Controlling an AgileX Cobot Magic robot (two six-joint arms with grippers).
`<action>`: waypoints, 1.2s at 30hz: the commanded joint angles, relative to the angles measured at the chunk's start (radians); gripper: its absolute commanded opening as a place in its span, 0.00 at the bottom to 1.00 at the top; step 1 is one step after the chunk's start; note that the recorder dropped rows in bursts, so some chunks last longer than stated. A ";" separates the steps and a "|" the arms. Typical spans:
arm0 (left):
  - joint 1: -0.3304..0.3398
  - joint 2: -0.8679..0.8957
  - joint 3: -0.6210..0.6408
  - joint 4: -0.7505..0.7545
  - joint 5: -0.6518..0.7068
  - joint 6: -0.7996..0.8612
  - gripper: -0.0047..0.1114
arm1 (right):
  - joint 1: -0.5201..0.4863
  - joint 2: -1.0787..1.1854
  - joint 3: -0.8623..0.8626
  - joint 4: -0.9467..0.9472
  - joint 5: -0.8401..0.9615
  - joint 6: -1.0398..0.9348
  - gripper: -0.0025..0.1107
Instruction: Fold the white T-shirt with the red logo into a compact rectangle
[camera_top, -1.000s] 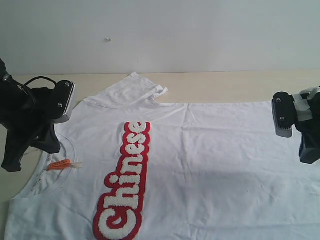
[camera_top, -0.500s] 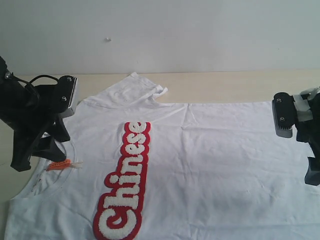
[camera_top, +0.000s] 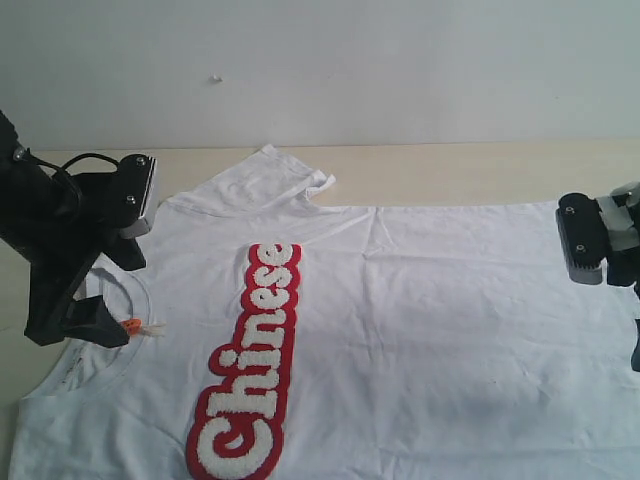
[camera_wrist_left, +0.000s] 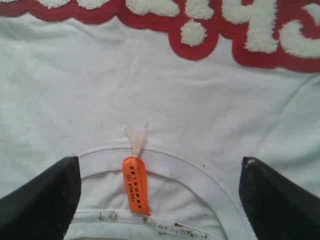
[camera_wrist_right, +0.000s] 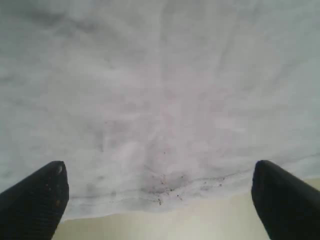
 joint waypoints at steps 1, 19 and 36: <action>-0.002 0.026 0.001 -0.004 -0.013 0.004 0.75 | -0.050 0.013 -0.010 -0.014 -0.024 -0.052 0.86; -0.002 0.085 0.001 0.032 -0.063 0.032 0.75 | -0.063 0.113 0.057 0.019 -0.181 -0.183 0.86; -0.002 0.085 0.001 0.032 -0.072 0.036 0.75 | -0.127 0.189 0.057 0.010 -0.207 -0.141 0.86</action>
